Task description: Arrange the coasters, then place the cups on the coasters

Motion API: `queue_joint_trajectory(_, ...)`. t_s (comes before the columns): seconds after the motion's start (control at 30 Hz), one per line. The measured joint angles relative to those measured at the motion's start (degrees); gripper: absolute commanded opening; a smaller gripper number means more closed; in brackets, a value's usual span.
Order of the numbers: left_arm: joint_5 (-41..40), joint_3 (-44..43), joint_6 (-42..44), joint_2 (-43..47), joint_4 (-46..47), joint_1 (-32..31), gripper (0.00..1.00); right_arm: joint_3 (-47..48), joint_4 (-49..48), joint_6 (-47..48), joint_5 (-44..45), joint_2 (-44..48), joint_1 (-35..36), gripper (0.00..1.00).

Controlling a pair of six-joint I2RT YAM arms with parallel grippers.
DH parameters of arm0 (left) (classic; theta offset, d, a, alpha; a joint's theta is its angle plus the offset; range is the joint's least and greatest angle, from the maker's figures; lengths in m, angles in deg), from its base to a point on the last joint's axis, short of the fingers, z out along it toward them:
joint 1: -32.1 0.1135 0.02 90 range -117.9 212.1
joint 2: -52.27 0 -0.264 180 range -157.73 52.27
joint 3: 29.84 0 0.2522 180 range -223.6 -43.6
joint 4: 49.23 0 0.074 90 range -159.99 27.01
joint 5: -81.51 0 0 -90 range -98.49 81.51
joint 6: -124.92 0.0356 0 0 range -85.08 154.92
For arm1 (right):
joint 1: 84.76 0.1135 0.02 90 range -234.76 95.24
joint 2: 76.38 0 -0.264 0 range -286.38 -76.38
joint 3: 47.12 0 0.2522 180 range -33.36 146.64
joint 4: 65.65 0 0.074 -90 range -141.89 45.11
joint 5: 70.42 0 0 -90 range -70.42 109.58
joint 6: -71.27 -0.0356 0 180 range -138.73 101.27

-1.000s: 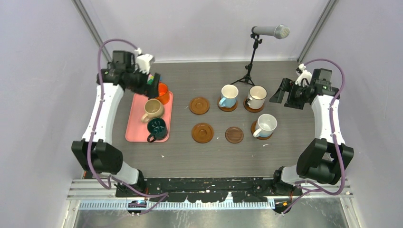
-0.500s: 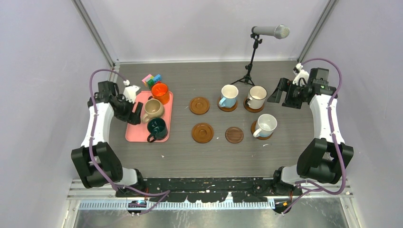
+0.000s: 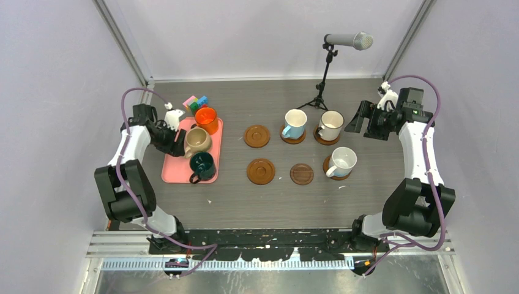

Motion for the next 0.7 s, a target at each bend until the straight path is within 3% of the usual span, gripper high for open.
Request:
queue_joint_trajectory(0.3,1.2,1.1,-0.1,-3.5,2.9,-0.6,0.61,0.0,0.0,0.0,0.1,-0.1,0.0,0.89)
queue_joint_trajectory(0.7,2.5,3.6,-2.2,-7.2,10.3,-2.3,0.47,0.0,0.0,0.0,0.5,-0.4,0.0,0.89)
